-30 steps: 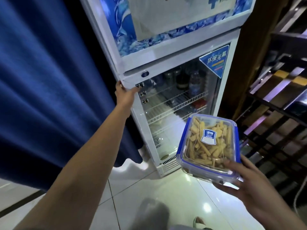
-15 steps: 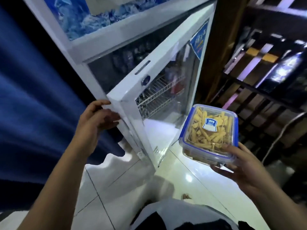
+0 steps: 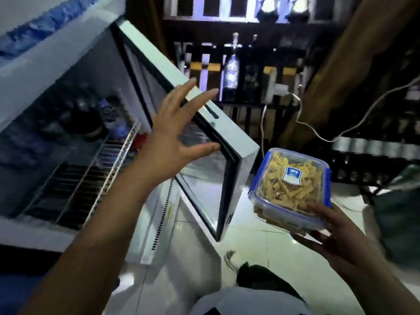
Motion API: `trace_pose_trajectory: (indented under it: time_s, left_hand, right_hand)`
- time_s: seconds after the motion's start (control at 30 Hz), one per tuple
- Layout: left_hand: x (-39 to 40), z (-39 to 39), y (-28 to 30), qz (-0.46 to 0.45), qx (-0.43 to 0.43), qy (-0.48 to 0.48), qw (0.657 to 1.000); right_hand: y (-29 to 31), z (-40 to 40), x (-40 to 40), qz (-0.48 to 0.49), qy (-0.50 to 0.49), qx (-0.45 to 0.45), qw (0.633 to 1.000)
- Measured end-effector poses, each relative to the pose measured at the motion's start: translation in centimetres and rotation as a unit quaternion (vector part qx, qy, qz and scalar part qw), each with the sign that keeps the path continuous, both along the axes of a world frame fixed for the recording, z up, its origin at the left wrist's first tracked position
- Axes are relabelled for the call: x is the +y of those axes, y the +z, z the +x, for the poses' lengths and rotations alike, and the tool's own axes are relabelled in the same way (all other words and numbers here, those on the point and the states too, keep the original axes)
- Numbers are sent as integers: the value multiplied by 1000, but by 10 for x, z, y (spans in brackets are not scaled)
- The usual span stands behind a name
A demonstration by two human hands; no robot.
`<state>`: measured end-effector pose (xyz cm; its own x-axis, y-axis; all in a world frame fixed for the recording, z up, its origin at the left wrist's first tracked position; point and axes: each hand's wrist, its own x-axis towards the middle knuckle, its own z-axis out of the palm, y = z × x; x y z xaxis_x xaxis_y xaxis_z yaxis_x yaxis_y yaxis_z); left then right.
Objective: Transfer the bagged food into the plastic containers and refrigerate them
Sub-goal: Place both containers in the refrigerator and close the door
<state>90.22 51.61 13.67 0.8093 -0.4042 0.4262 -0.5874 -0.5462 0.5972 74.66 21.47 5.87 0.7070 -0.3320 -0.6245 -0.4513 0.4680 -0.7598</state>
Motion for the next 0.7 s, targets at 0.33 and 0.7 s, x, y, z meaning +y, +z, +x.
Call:
trace_pose_trajectory:
  time_s: [0.33, 0.7]
  left_hand:
    - [-147, 99, -14, 65, -118, 64, 989]
    - [-248, 227, -3, 221, -77, 74, 969]
  right_hand:
    - [9, -32, -37, 17, -97, -3, 995]
    - [1, 66, -88, 47, -77, -26, 996]
